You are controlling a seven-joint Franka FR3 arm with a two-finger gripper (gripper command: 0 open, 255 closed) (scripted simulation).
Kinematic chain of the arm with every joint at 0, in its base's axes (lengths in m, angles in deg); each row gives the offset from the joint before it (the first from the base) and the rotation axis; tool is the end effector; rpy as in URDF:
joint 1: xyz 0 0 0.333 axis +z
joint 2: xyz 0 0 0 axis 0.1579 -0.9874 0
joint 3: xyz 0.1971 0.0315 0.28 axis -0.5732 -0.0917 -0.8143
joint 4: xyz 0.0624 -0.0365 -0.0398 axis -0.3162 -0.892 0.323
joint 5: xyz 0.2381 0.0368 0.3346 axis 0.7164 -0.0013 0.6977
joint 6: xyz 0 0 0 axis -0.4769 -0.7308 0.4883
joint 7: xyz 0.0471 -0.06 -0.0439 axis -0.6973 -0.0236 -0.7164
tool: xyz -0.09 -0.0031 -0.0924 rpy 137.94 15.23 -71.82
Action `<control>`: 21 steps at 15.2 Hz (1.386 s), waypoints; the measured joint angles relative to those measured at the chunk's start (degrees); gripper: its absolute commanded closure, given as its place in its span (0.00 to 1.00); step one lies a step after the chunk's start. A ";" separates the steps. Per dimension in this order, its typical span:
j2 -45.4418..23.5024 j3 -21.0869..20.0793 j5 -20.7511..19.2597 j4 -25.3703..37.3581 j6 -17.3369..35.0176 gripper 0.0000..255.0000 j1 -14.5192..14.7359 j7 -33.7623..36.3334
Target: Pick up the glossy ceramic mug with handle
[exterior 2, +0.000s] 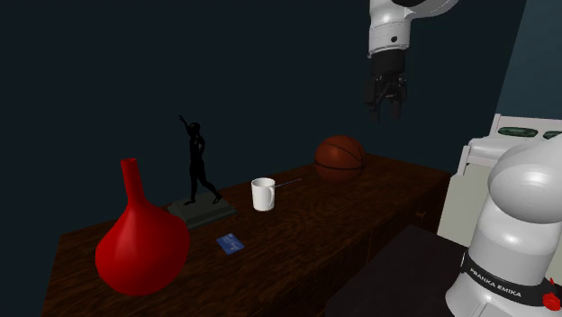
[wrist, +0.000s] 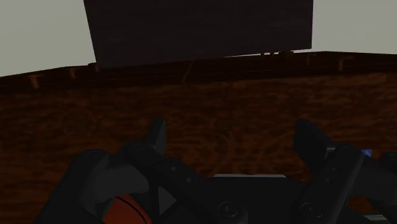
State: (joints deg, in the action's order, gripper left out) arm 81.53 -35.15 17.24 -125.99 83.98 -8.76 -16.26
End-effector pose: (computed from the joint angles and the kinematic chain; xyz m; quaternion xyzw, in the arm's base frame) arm 0.2906 0.0128 0.5635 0.9974 -0.0520 -0.0500 0.0028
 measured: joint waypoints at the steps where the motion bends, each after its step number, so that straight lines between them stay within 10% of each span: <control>1: 0.00 0.00 0.00 0.00 0.00 0.00 0.00 0.00; 21: -36.48 -4.04 2.30 7.40 32.96 0.00 0.90 4.65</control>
State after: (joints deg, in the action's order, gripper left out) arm 45.05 -39.19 19.55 -118.59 116.94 -7.86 -11.61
